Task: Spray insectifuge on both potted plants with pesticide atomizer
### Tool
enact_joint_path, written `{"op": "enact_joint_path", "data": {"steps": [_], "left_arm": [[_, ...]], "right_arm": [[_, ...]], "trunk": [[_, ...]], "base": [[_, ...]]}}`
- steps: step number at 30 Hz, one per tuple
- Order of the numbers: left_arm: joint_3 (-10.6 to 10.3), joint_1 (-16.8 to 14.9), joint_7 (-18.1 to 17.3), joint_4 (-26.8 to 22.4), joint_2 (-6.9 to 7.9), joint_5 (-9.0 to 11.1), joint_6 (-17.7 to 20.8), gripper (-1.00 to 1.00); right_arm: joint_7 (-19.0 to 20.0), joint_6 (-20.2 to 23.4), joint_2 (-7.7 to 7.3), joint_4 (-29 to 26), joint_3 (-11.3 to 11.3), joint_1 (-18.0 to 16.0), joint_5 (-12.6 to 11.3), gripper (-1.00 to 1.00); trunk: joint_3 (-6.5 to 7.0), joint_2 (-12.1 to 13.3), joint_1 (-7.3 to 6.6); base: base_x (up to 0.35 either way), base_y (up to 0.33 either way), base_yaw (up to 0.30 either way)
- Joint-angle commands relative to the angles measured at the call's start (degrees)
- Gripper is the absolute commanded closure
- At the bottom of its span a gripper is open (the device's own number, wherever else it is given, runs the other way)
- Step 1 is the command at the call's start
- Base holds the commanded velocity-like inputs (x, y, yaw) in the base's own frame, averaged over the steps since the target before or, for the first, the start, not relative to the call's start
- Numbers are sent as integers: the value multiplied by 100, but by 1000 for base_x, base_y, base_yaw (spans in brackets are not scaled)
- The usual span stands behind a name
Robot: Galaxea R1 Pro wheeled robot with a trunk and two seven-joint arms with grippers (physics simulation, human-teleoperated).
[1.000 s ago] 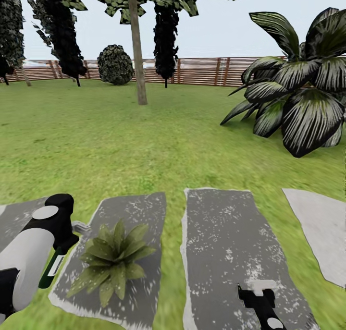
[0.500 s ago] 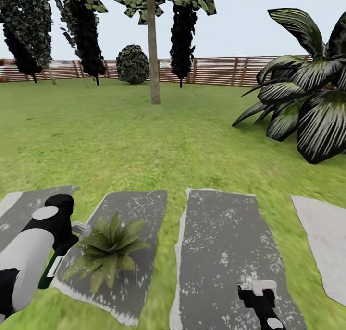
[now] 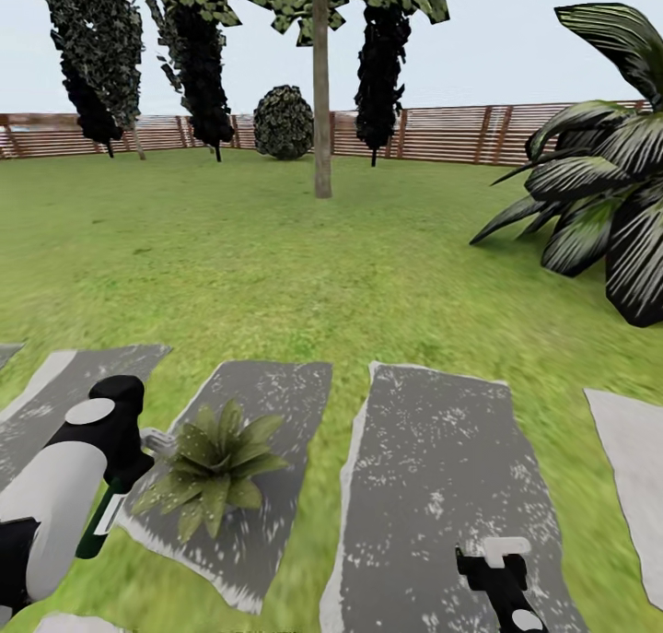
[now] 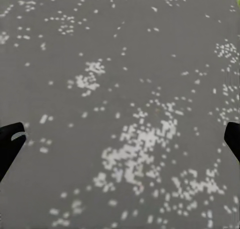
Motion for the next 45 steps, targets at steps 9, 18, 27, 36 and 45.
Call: {"op": "enact_joint_path", "data": {"steps": [9, 18, 27, 36, 45], "left_arm": [[35, 21, -52, -2, -8, -60, 89, 100], [43, 45, -52, -2, -12, -52, 92, 100], [68, 57, -52, 0, 74, -28, 75, 100], [80, 59, -52, -2, 122, -26, 83, 100], [193, 543, -52, 42, 139, 773, 115, 100]], "right_arm": [[-14, -29, -8, -6, -46, -5, 68, -100], [-14, -29, -8, 1, -47, -7, 69, -100], [-14, -29, -8, 1, -40, -5, 67, -100], [-14, -29, -8, 1, -39, -6, 63, -100], [-14, -29, 0, 1, -38, -6, 61, -100]], "trunk": [[-5, -2, -1], [-5, -2, -1], [-5, -2, -1], [-5, -2, -1], [-5, -2, -1]], "base": [[0, -265, 67], [0, -272, 0], [-100, -235, 0], [-194, -13, 61], [-2, 0, 102]]}}
